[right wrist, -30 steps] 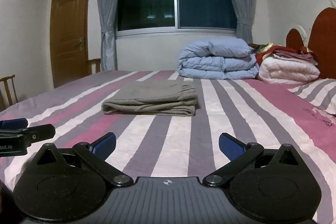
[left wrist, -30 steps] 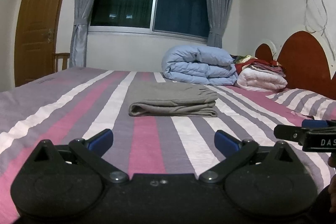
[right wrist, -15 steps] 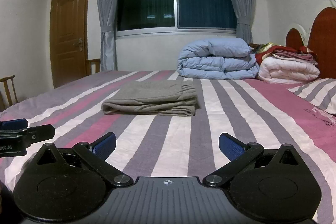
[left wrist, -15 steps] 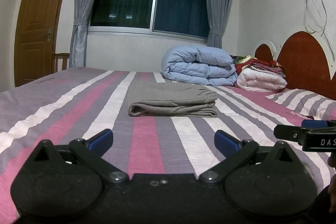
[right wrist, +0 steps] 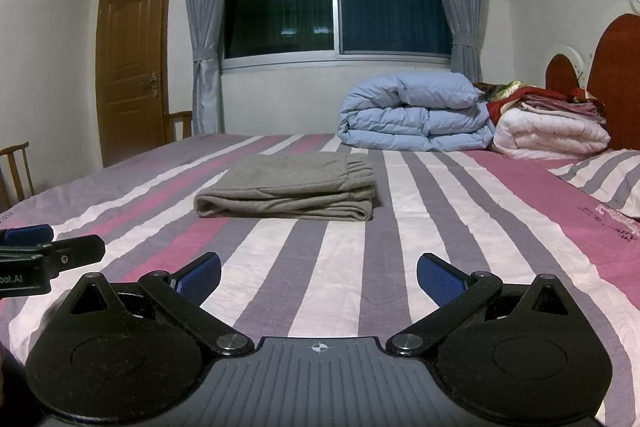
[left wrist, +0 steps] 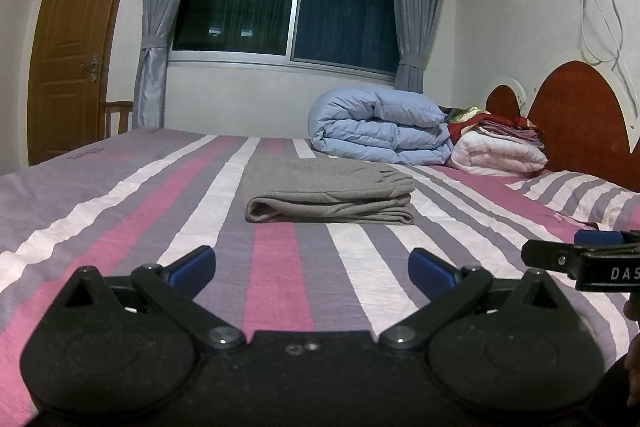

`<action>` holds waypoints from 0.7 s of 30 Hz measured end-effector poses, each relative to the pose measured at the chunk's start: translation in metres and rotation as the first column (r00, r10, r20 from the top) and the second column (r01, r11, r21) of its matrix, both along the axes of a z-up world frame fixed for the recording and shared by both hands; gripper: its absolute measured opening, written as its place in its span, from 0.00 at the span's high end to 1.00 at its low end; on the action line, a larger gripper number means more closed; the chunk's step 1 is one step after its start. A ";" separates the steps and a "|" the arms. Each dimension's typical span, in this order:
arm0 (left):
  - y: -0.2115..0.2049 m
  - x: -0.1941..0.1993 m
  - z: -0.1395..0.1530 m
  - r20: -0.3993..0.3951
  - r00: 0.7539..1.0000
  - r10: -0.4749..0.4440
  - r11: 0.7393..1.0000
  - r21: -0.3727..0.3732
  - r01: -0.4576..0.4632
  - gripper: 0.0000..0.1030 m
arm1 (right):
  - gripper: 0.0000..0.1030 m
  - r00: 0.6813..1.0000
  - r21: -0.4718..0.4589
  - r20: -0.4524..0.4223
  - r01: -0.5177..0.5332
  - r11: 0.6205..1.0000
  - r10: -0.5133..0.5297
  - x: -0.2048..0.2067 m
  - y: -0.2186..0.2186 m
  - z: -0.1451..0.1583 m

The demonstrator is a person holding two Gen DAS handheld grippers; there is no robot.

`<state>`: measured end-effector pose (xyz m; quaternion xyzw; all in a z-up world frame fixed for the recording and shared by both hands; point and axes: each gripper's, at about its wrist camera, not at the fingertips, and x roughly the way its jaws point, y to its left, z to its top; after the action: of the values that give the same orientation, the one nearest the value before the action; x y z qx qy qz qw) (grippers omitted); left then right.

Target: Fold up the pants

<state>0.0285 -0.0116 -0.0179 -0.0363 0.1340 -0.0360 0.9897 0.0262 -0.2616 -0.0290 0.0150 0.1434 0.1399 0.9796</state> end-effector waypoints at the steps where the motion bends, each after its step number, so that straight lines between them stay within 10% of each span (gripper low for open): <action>1: 0.000 0.000 0.000 0.001 1.000 0.001 1.000 0.001 -0.001 0.06 | 0.00 1.000 0.000 0.001 -0.001 1.000 0.001 0.000 0.000 0.000; 21: 0.001 0.001 0.000 0.001 1.000 0.001 1.000 0.001 -0.001 0.06 | 0.00 1.000 0.000 0.000 0.000 1.000 0.000 -0.001 0.001 0.000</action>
<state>0.0299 -0.0106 -0.0177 -0.0356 0.1336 -0.0356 0.9898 0.0253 -0.2604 -0.0288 0.0150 0.1436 0.1398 0.9796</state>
